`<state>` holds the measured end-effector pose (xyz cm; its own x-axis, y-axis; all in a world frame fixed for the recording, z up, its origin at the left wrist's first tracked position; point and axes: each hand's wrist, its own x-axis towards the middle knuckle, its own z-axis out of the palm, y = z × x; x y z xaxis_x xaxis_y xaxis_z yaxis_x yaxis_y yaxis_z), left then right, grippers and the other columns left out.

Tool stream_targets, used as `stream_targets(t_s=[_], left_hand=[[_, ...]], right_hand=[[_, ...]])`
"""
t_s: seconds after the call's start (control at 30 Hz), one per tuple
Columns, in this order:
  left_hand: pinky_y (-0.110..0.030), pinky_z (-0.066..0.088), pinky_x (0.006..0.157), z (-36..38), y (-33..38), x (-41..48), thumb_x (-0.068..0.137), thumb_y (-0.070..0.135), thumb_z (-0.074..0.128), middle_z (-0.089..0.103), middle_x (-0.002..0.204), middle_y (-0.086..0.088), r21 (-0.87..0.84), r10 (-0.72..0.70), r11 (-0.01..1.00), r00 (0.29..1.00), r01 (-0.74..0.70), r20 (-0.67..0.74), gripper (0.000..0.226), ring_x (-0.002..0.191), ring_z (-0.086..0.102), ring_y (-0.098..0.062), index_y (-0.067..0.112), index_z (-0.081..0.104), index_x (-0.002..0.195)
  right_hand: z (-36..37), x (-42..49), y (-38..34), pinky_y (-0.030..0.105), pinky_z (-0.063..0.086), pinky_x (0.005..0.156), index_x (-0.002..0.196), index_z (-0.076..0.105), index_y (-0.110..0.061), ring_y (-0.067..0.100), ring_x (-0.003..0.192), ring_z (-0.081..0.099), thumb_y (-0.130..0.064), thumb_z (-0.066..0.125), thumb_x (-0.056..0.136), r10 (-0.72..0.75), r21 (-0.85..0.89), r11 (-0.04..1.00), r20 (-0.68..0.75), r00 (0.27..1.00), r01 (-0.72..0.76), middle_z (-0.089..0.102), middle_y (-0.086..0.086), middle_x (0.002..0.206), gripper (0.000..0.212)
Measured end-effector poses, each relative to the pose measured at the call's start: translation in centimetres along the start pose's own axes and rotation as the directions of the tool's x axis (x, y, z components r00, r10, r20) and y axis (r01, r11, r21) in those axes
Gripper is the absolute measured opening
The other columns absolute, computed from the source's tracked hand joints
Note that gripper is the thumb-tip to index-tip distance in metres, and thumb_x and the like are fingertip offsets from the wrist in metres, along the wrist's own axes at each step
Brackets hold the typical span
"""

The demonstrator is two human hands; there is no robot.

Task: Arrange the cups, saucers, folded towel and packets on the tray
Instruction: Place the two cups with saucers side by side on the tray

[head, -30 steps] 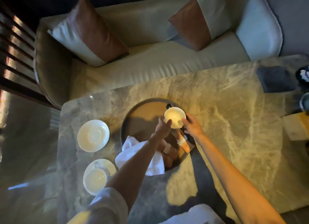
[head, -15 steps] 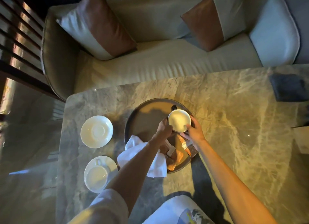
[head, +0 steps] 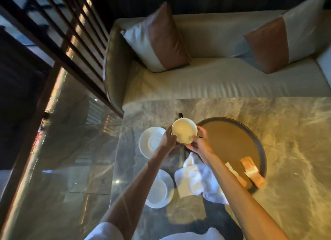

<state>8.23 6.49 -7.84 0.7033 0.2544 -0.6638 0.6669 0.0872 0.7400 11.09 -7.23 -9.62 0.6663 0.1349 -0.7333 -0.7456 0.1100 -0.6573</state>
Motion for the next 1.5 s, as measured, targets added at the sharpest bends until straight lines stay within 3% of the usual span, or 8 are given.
stream_targets(t_s=[0.1,0.23,0.33,0.53,0.73,0.87,1.1,1.5], left_hand=[[-0.025,0.057,0.056,-4.1,-1.2,0.2,0.095,-0.002,0.037,0.048,0.137,-0.023,-0.02,-0.07,0.997,0.995,0.069,-0.075,0.053,0.111,0.057,-0.036,0.015,0.037,0.145],[-0.038,0.059,0.069,-7.9,-2.8,0.5,0.093,-0.001,0.037,0.045,0.134,-0.012,0.034,-0.071,0.997,0.992,0.075,-0.1,0.054,0.108,0.053,-0.027,0.016,0.038,0.145],[-0.024,0.056,0.049,-9.5,-3.7,0.4,0.088,-0.007,0.037,0.045,0.121,-0.004,0.049,-0.051,0.997,0.994,0.056,-0.099,0.059,0.091,0.053,-0.015,0.02,0.044,0.139],[-0.044,0.058,0.08,-10.7,-5.1,0.5,0.085,-0.009,0.039,0.043,0.122,-0.006,0.088,-0.096,0.991,0.993,0.102,-0.069,0.064,0.11,0.043,-0.025,0.018,0.041,0.143],[-0.01,0.045,0.056,-10.6,-5.4,0.4,0.095,-0.006,0.044,0.04,0.144,-0.016,0.153,-0.078,0.985,0.997,0.081,-0.024,0.058,0.112,0.039,-0.019,0.015,0.031,0.148],[-0.007,0.038,0.054,-10.4,-5.6,0.6,0.096,-0.005,0.047,0.036,0.147,-0.017,0.159,-0.076,0.984,0.997,0.079,-0.022,0.059,0.114,0.038,-0.02,0.013,0.028,0.149],[-0.046,0.054,0.084,-10.1,-5.6,0.0,0.1,0.006,0.036,0.038,0.145,-0.018,0.086,-0.13,0.987,0.989,0.136,-0.067,0.049,0.119,0.043,-0.03,0.017,0.032,0.148],[-0.054,0.054,0.092,-10.3,-5.7,0.0,0.095,0.0,0.037,0.037,0.146,-0.017,0.162,-0.093,0.982,0.994,0.1,-0.049,0.055,0.128,0.041,-0.035,0.015,0.03,0.148]], right_hand=[[4.6,-0.1,1.8,0.04,0.058,0.07,0.118,0.046,-0.031,0.042,0.13,0.045,0.01,0.043,0.094,0.035,-0.003,0.999,0.009,0.999,-0.035,0.041,0.014,0.141,0.048],[8.3,-0.2,4.0,0.034,0.057,0.065,0.121,0.043,-0.03,0.043,0.128,0.048,0.01,0.044,0.095,0.082,-0.051,0.995,-0.008,0.997,-0.082,0.042,0.016,0.137,0.048],[9.4,-0.2,5.3,0.036,0.058,0.07,0.121,0.041,-0.033,0.042,0.125,0.051,0.009,0.044,0.095,0.104,-0.09,0.99,-0.014,0.995,-0.104,0.042,0.015,0.139,0.049],[10.2,-0.4,6.6,0.041,0.06,0.076,0.128,0.04,-0.027,0.041,0.124,0.051,0.009,0.042,0.097,0.152,-0.119,0.981,-0.015,0.988,-0.153,0.04,0.018,0.14,0.047],[9.6,-0.5,7.0,0.043,0.058,0.087,0.13,0.038,-0.027,0.04,0.129,0.049,0.011,0.041,0.096,0.174,-0.086,0.981,-0.006,0.985,-0.174,0.038,0.017,0.144,0.051],[9.5,-0.5,7.2,0.045,0.058,0.089,0.131,0.037,-0.028,0.04,0.129,0.048,0.01,0.041,0.097,0.179,-0.09,0.98,-0.006,0.984,-0.179,0.037,0.018,0.146,0.051],[9.5,-0.5,7.5,0.04,0.06,0.079,0.131,0.035,-0.033,0.038,0.12,0.058,0.007,0.04,0.099,0.199,-0.107,0.975,0.006,0.98,-0.197,0.039,0.017,0.143,0.051],[9.0,-0.7,7.1,0.042,0.058,0.089,0.138,0.04,-0.028,0.038,0.116,0.063,0.003,0.049,0.098,0.191,-0.171,0.967,-0.013,0.981,-0.191,0.047,0.018,0.141,0.051]])
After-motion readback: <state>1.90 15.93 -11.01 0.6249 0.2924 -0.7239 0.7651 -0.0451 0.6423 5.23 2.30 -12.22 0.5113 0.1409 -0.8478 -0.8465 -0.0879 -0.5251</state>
